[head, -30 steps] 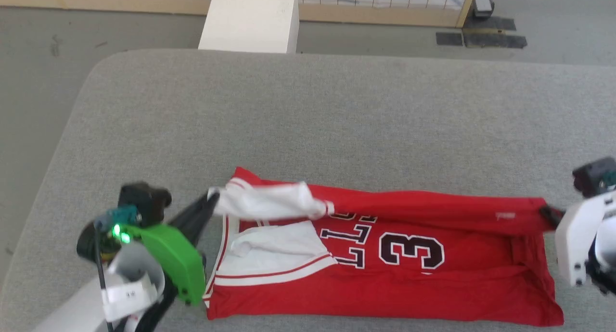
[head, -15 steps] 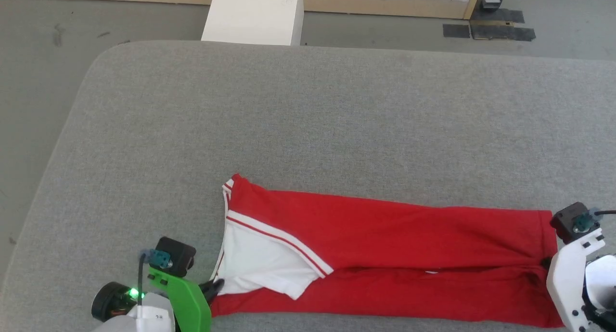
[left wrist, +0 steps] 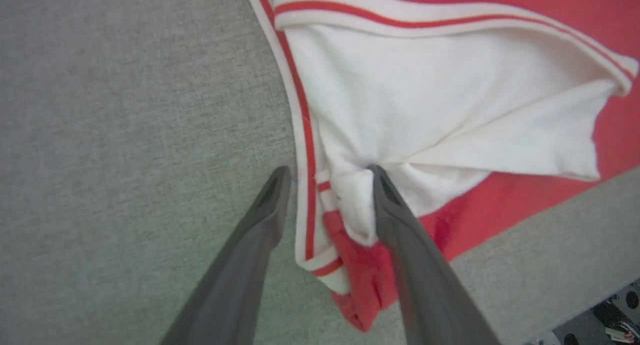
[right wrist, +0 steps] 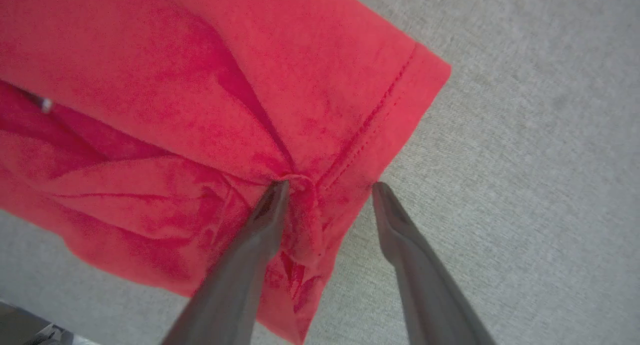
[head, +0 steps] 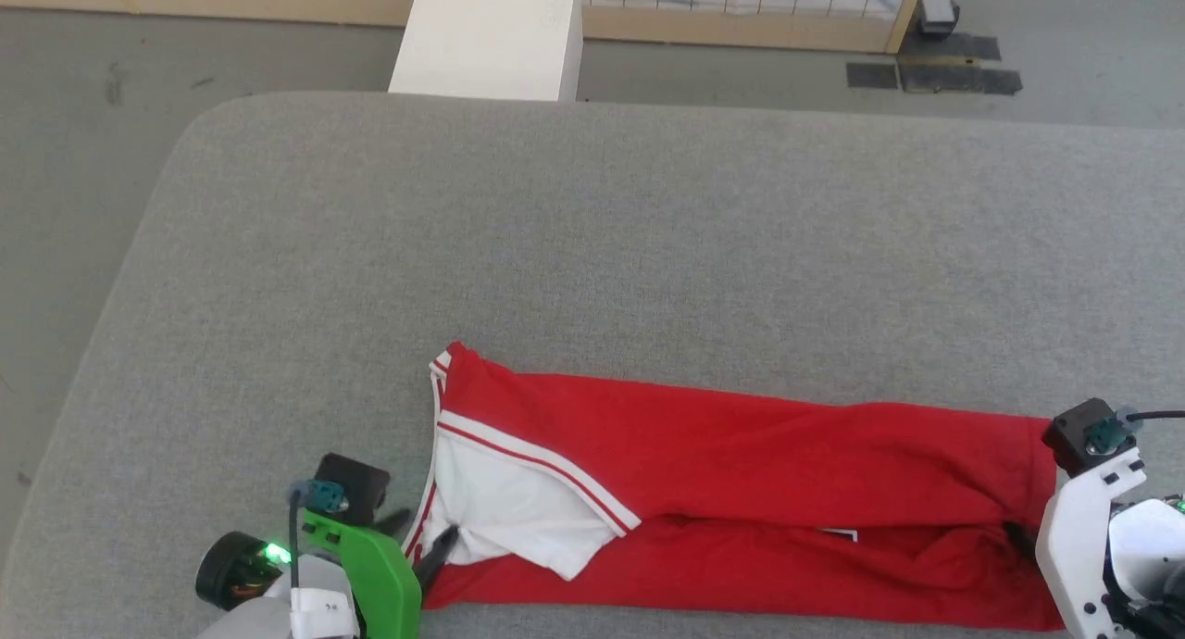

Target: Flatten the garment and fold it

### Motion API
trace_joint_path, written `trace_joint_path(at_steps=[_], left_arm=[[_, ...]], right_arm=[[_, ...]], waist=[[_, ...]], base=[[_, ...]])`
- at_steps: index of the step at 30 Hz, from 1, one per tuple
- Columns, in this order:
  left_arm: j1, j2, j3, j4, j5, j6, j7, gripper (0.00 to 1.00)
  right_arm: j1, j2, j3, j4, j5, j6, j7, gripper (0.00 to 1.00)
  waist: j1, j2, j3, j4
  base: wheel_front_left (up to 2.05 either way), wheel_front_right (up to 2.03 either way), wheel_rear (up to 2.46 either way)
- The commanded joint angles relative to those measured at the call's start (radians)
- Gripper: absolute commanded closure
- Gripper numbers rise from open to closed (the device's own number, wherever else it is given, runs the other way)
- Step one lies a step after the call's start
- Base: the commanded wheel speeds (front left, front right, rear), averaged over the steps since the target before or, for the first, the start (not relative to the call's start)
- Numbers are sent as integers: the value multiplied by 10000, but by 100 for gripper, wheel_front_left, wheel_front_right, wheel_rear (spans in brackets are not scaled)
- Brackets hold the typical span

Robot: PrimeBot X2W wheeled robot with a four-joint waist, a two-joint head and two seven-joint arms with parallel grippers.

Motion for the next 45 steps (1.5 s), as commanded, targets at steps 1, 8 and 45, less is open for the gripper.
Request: trace_joint_path(at_steps=[1,8,45], left_arm=[[-40,-108,63,139,77,71,-238,0],[212,-406,695,-199,-207,152,-1670,0],[2851,-5529,8850,-2863,6617,-1774,-4380,0]], right_arm=[[-161,114,-42,-28,116,-13,-47,0],[-73,731,-1056,-714,774,-13,405,0],[937,5852,-5190,1479,-1160,-13,-11,100]], waist=[[1,-1,-283,-67],[1,-1,-824,-151],[1,-1,56,369]], base=[[0,0,0],[0,0,0],[0,0,0]])
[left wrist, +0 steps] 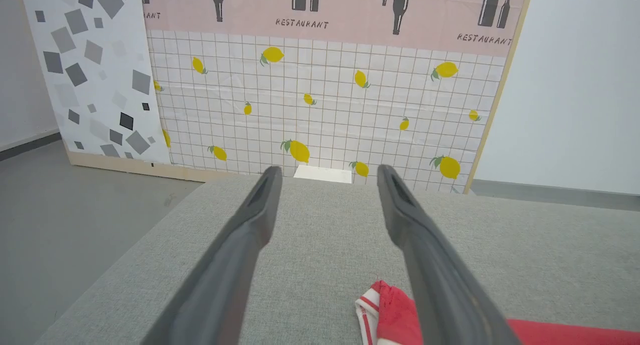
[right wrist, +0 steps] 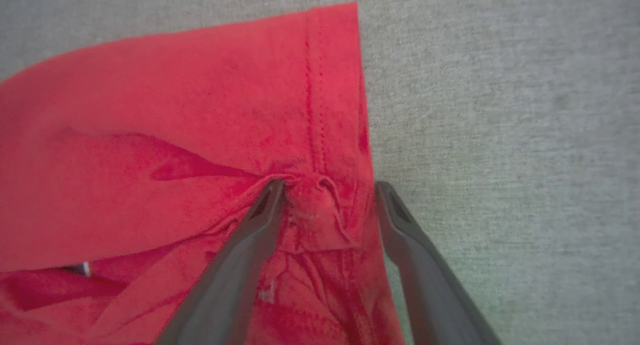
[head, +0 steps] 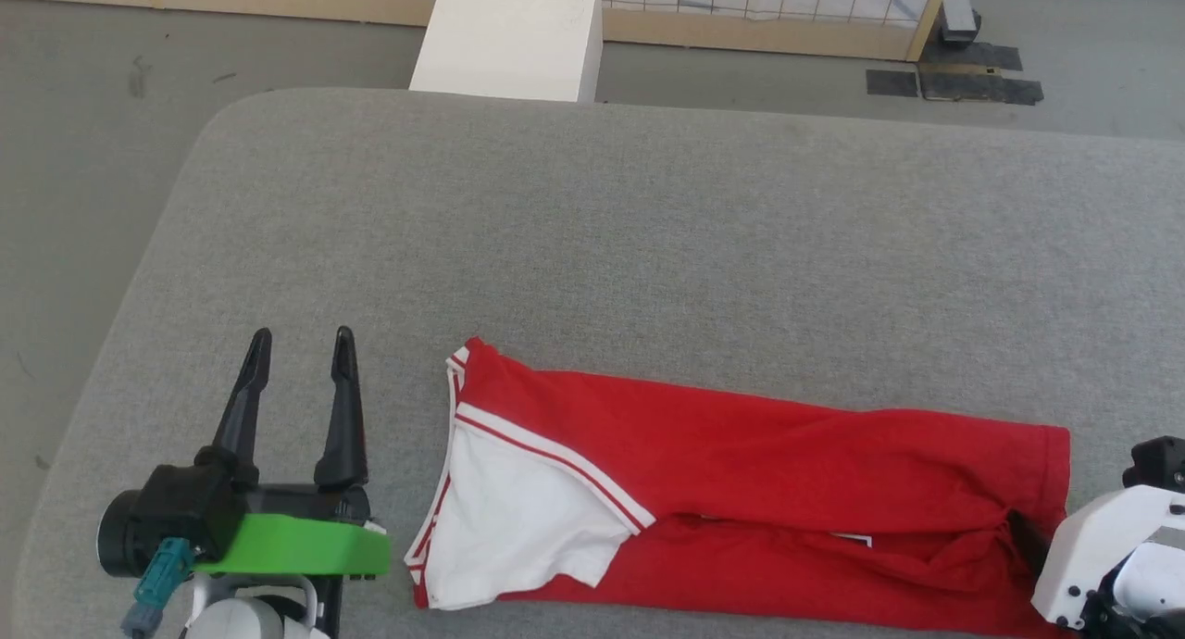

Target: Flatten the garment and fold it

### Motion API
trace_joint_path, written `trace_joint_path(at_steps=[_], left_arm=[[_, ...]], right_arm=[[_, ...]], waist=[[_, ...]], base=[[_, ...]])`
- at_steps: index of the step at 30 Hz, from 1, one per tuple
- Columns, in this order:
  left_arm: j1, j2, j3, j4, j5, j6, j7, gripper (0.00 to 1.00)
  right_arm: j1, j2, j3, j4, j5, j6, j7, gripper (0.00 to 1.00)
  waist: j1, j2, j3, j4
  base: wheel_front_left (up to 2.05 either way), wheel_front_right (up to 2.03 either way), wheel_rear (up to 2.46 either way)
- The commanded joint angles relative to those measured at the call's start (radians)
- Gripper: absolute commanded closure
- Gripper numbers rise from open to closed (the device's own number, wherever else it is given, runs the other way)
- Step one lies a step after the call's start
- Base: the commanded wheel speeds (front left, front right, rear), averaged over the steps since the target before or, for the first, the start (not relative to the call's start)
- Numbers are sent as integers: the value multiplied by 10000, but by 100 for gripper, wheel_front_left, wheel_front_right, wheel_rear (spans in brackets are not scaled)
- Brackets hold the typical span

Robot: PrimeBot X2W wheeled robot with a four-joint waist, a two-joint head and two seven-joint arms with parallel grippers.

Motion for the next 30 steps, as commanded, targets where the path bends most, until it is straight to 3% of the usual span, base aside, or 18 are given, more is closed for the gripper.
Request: trace_joint_path(at_steps=[1,11,23,30], left_arm=[[130,-81,77,41,56,-105,-45,0],[198,-197,291,259,92,-219,-45,0],[215,-231,64,554,-216,-241,-45,0],[342,-207,27,667,-283,-242,-45,0]], right_arm=[[239,585,585,506,235,92,259,100],[112,176,283,237,300,92,-331,100],[-262,-1436,-1792,683,-230,92,-674,100],[-61,-1540,-1472,342,-170,92,-501,100]], waist=[[0,0,13,14],[0,0,-289,-175],[0,0,-431,-359],[0,0,-750,-432]], base=[[0,0,0],[0,0,0],[0,0,0],[0,0,0]])
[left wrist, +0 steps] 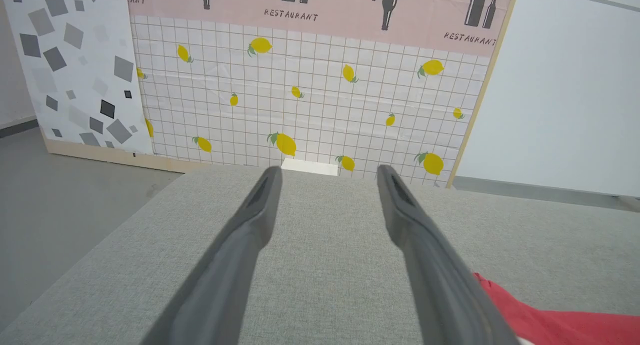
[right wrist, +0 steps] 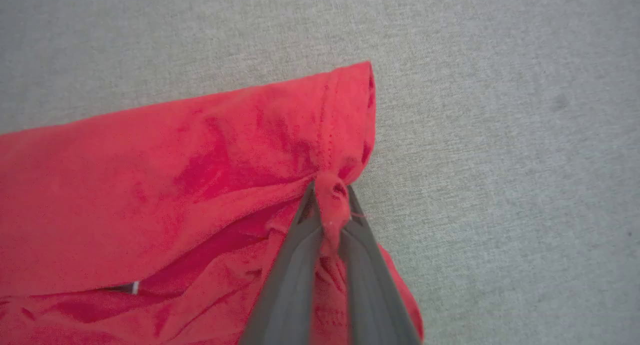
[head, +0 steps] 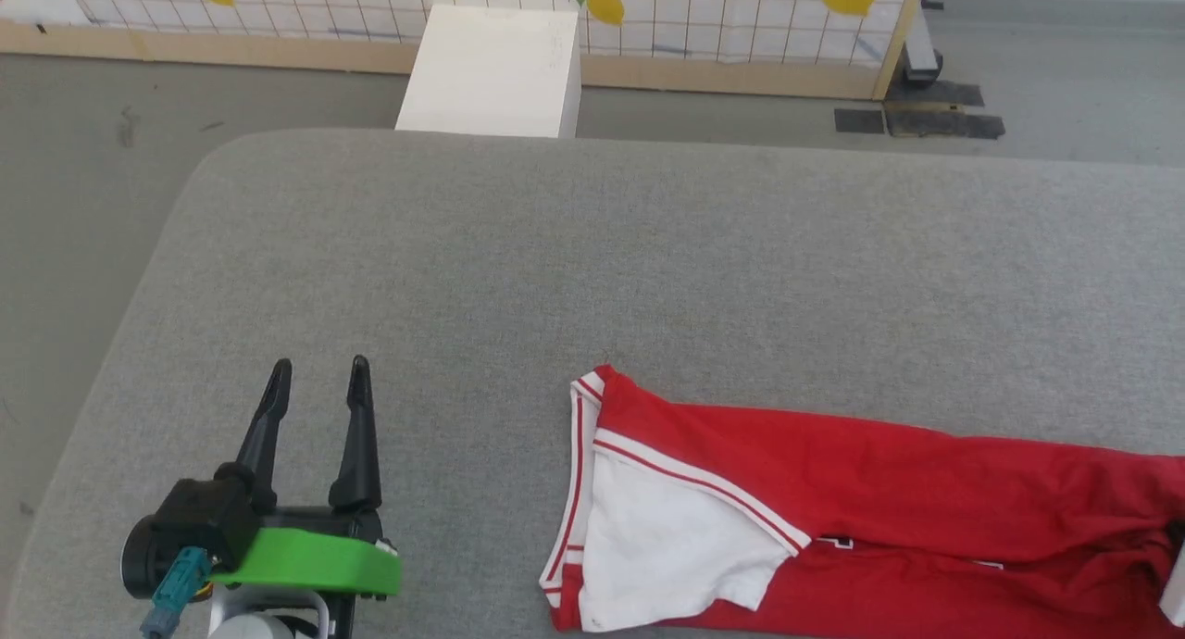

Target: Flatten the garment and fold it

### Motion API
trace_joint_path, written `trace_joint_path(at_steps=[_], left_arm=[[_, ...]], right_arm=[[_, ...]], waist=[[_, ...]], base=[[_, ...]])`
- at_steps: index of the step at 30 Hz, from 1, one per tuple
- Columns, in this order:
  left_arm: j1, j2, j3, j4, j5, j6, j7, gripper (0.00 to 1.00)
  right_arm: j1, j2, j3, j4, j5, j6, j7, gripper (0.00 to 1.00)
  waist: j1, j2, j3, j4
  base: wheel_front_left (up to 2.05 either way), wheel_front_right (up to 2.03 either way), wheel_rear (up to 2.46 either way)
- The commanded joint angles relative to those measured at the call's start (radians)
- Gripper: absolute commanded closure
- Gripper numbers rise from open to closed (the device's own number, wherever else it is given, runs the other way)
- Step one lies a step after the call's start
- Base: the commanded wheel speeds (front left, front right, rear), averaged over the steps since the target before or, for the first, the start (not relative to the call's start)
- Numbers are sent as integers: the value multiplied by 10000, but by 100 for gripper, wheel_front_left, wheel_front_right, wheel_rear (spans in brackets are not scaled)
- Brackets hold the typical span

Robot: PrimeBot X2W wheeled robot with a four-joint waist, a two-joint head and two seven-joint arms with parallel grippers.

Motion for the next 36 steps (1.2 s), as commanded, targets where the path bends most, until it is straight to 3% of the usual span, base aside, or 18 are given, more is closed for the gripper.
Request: trace_joint_path(at_steps=[1,13,20,28,36], left_arm=[[199,-16,8,35,-134,-68,-43,0],[442,-13,-155,102,-204,-68,-43,0],[355,-31,-301,120,-338,-68,-43,0],[147,-51,-427,191,-416,-69,-43,0],[-28,-58,-567,264,-447,-69,-43,0]], right_arm=[[75,0,193,-256,55,-17,40,100],[1189,460,2876,-3164,1104,-17,1363,100],[1029,1591,3967,-4295,2179,-17,2218,100],[51,2194,5036,-4055,3387,-17,2530,100],[-1039,2205,6096,-2371,4346,-17,1948,100]], waist=[[0,0,-123,-42],[0,0,-520,34],[0,0,-368,407],[0,0,-133,965],[0,0,37,1552]], base=[[0,0,0],[0,0,0],[0,0,0],[0,0,0],[0,0,0]])
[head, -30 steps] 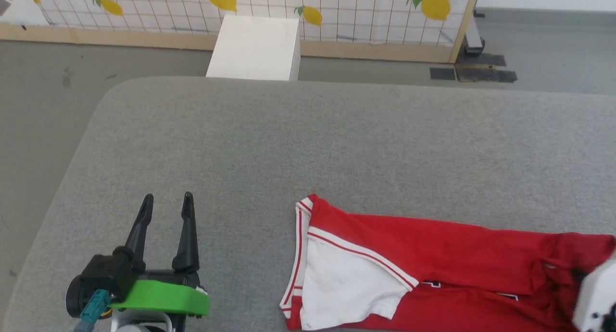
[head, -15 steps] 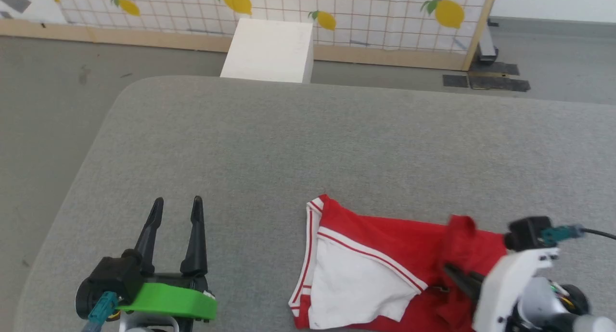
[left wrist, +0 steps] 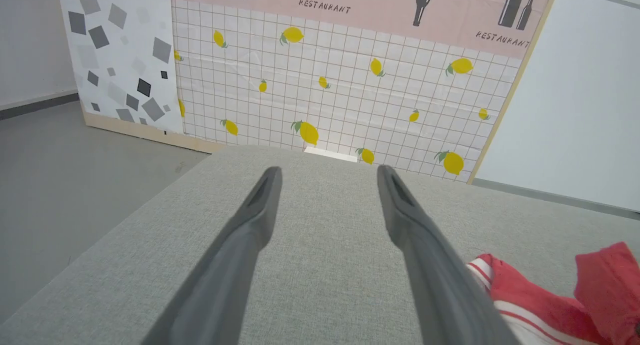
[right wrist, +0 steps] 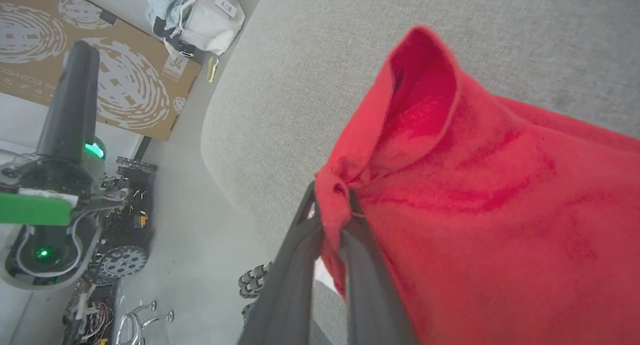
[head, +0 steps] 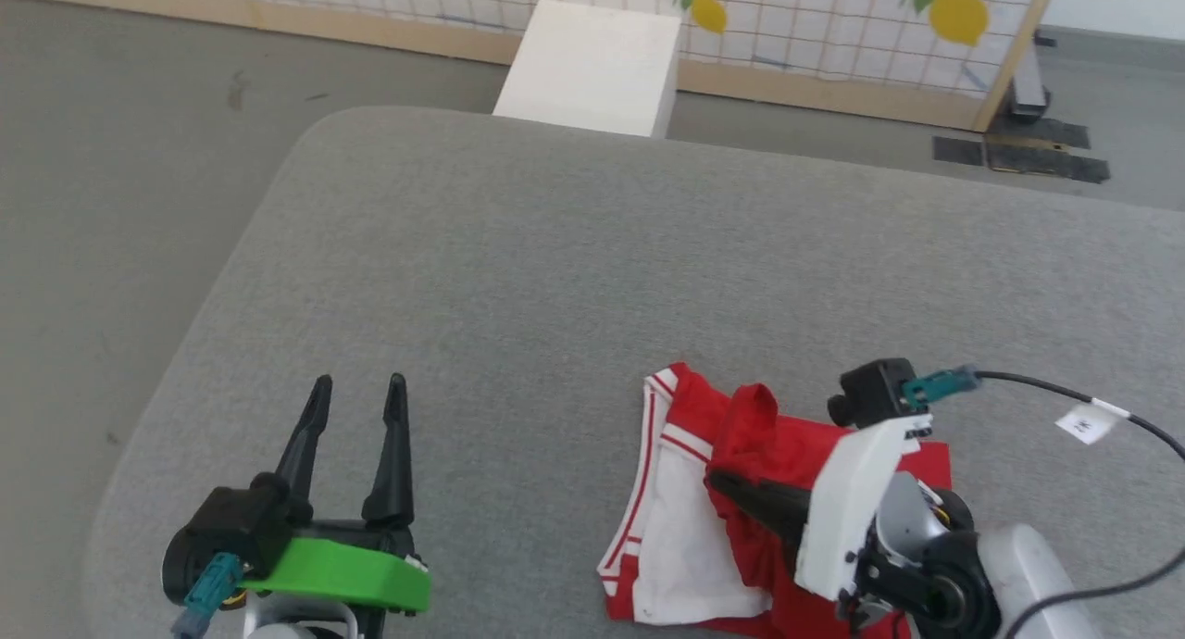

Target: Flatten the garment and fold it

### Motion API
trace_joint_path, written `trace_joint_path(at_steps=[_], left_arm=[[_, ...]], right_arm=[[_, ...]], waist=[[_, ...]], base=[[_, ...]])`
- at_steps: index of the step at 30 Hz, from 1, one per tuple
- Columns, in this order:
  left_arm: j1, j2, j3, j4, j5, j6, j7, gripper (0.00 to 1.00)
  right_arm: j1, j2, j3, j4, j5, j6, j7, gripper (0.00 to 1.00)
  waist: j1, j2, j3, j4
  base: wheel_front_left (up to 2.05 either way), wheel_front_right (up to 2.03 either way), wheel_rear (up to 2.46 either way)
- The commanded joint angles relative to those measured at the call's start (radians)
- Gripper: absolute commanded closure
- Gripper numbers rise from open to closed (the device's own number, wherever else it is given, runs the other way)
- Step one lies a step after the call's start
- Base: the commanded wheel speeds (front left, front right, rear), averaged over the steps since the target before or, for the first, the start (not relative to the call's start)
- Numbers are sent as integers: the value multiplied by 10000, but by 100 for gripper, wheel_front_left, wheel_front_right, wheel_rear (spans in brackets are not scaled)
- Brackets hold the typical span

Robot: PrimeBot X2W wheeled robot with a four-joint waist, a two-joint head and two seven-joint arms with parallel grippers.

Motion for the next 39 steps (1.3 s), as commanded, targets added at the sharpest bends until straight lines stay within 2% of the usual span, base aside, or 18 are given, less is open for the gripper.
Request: trace_joint_path(at_steps=[1,2,3,6,7,17,19,22,25,32,36,39], left_arm=[[-203,-47,-47,24,-71,-69,-38,0],[-215,-48,-67,28,-94,-69,-38,0],[-225,-49,-79,52,-165,-69,-38,0],[-200,-49,-67,78,-194,-69,-38,0],[-194,-49,-62,87,-196,-69,-38,0],[-208,-50,130,142,-174,-69,-38,0],[-209,-50,134,156,-170,-69,-38,0],[-216,-50,128,152,-182,-69,-38,0],[-215,-50,149,156,-183,-69,-38,0],[-227,-50,155,104,-149,-69,-38,0],[-231,-51,205,30,-137,-69,-38,0],[-207,-51,235,-14,-138,-69,-38,0]], right_arm=[[-319,-3,71,341,-33,-13,-193,100],[-441,-3,138,578,-95,-13,-278,100],[-796,-3,374,1333,-149,-13,-579,100],[-1052,-2,694,1865,-165,-13,-814,100],[-1109,-2,842,1988,-55,-13,-898,0],[-1551,-2,1881,1807,534,-13,-1433,0],[-1720,-2,1804,1707,258,-13,-1645,0],[-2116,-95,1527,1593,-756,-13,-2133,0],[-2510,-624,1373,1475,-1812,-13,-2866,0],[-3047,-2624,1049,1649,-4146,-13,-5353,0],[-2851,-3199,322,1766,-4864,-13,-6638,0],[-2496,-3397,-203,1701,-5290,-13,-7450,0]], waist=[[0,0,128,270],[0,0,153,330],[0,0,224,495],[0,0,261,576],[0,0,272,595],[0,0,175,273],[0,0,125,147],[0,0,29,-70],[0,0,-84,-285],[0,0,-342,-794],[0,0,-428,-1057],[0,0,-477,-1227]], base=[[0,0,0],[0,0,0],[0,0,0],[0,0,0],[0,0,0],[0,0,0],[0,0,0],[0,0,0],[0,0,0],[0,0,0],[0,0,0],[0,0,0]])
